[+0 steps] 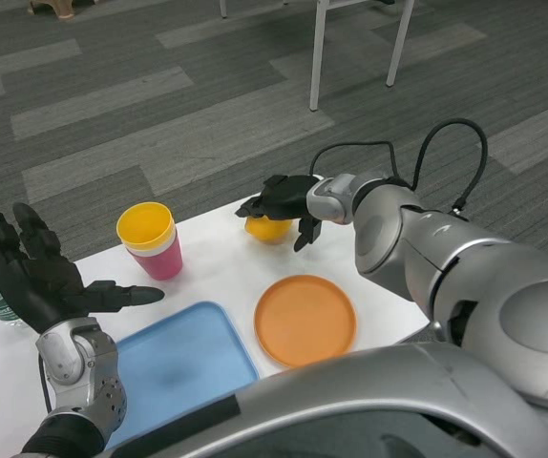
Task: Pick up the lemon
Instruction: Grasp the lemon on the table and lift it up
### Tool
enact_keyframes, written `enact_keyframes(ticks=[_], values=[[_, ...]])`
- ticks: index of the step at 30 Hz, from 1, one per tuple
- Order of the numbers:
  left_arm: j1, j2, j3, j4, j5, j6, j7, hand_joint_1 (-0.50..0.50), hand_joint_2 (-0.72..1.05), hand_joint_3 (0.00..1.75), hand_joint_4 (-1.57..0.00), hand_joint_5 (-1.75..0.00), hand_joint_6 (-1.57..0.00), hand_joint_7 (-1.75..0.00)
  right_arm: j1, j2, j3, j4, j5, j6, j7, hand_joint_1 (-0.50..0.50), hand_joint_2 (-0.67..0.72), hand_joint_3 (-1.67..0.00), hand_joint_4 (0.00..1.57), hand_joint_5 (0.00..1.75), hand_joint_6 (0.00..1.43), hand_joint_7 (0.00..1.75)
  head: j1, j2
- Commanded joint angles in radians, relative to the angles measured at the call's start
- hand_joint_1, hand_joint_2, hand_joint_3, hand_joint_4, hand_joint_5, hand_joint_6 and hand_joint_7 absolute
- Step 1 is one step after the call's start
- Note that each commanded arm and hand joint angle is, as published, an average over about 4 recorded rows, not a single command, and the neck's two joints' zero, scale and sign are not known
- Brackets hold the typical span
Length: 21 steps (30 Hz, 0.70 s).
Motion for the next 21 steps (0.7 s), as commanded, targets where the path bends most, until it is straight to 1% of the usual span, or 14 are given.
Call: enact_keyframes(ticks=[1, 3, 5, 9, 11, 14, 15, 16, 17, 18, 19, 20, 21], values=[[0.008, 0.001, 0.005, 0.0, -0.004, -0.012, -0.002, -0.5, -0.72, 0.09, 0.0, 0.0, 0.0, -0.07, 0.014, -0.003, 0.0, 0.012, -0.006, 0.004, 0.005, -0.17, -0.54, -0.63, 0.0, 0.85, 0.0, 0.28, 0.0, 0.001], [0.008, 0.0, 0.004, 0.001, -0.004, -0.012, -0.003, -0.5, -0.72, 0.09, 0.0, 0.0, 0.0, -0.07, 0.014, -0.004, -0.001, 0.012, -0.006, 0.003, 0.005, -0.17, -0.54, -0.63, 0.0, 0.92, 0.0, 0.28, -0.001, 0.003], [0.008, -0.001, 0.004, 0.001, -0.004, -0.012, -0.003, -0.5, -0.72, 0.09, 0.0, 0.0, 0.0, -0.07, 0.014, -0.005, -0.001, 0.012, -0.006, 0.003, 0.005, -0.17, -0.54, -0.63, 0.0, 0.99, 0.0, 0.31, 0.0, 0.003], [0.008, -0.001, 0.005, 0.001, -0.004, -0.015, -0.003, -0.5, -0.72, 0.09, 0.0, 0.0, 0.0, -0.07, 0.014, -0.005, -0.001, 0.014, -0.006, 0.005, 0.009, -0.17, -0.54, -0.71, 0.01, 1.21, 0.0, 0.38, 0.001, 0.006], [0.009, -0.001, 0.006, 0.001, -0.004, -0.016, -0.002, -0.5, -0.72, 0.09, 0.0, 0.0, 0.0, -0.07, 0.014, -0.004, -0.001, 0.016, -0.006, 0.006, 0.014, -0.17, -0.54, -0.71, 0.01, 1.26, 0.0, 0.47, 0.001, 0.01], [0.013, 0.0, 0.006, 0.001, -0.005, -0.018, -0.003, -0.5, -0.72, 0.09, 0.0, 0.0, 0.0, -0.07, 0.015, -0.001, -0.001, 0.021, -0.006, 0.008, 0.023, -0.17, -0.54, -0.71, 0.0, 1.31, 0.0, 0.7, 0.004, 0.01], [0.015, 0.0, 0.007, 0.0, -0.005, -0.018, -0.003, -0.5, -0.72, 0.09, 0.0, 0.0, 0.0, -0.07, 0.016, 0.001, -0.001, 0.022, -0.006, 0.008, 0.027, -0.17, -0.54, -0.77, 0.0, 1.33, 0.0, 0.8, 0.007, 0.007], [0.018, 0.001, 0.007, -0.001, -0.005, -0.019, -0.003, -0.5, -0.72, 0.09, 0.0, 0.0, 0.0, -0.07, 0.016, 0.003, -0.001, 0.023, -0.006, 0.008, 0.03, -0.17, -0.54, -0.83, 0.0, 1.36, 0.0, 0.87, 0.008, 0.006], [0.021, 0.001, 0.008, -0.002, -0.005, -0.019, -0.003, -0.5, -0.72, 0.09, 0.0, 0.0, 0.0, -0.07, 0.016, 0.004, 0.0, 0.024, -0.006, 0.009, 0.034, -0.17, -0.53, -0.95, 0.01, 1.36, 0.01, 0.96, 0.009, 0.005], [0.024, 0.001, 0.01, -0.003, -0.005, -0.019, -0.002, -0.5, -0.72, 0.09, 0.0, 0.0, 0.0, -0.07, 0.016, 0.006, 0.001, 0.025, -0.007, 0.009, 0.038, -0.17, -0.49, -1.09, 0.01, 1.36, 0.01, 1.08, 0.011, 0.004], [0.026, 0.001, 0.01, -0.003, -0.005, -0.02, -0.002, -0.5, -0.72, 0.09, 0.0, 0.0, 0.0, -0.07, 0.017, 0.006, 0.001, 0.027, -0.007, 0.009, 0.041, -0.17, -0.46, -1.17, 0.01, 1.36, 0.02, 1.15, 0.011, 0.003], [0.028, 0.001, 0.011, -0.003, -0.005, -0.02, -0.002, -0.5, -0.72, 0.09, 0.0, 0.0, 0.0, -0.07, 0.019, 0.006, 0.001, 0.028, -0.007, 0.009, 0.045, -0.18, -0.41, -1.29, 0.01, 1.36, 0.04, 1.22, 0.012, 0.003], [0.029, 0.001, 0.012, -0.003, -0.005, -0.021, -0.003, -0.5, -0.72, 0.09, 0.0, 0.0, 0.0, -0.07, 0.02, 0.006, 0.001, 0.03, -0.007, 0.009, 0.047, -0.2, -0.38, -1.35, 0.01, 1.36, 0.04, 1.26, 0.013, 0.001]])
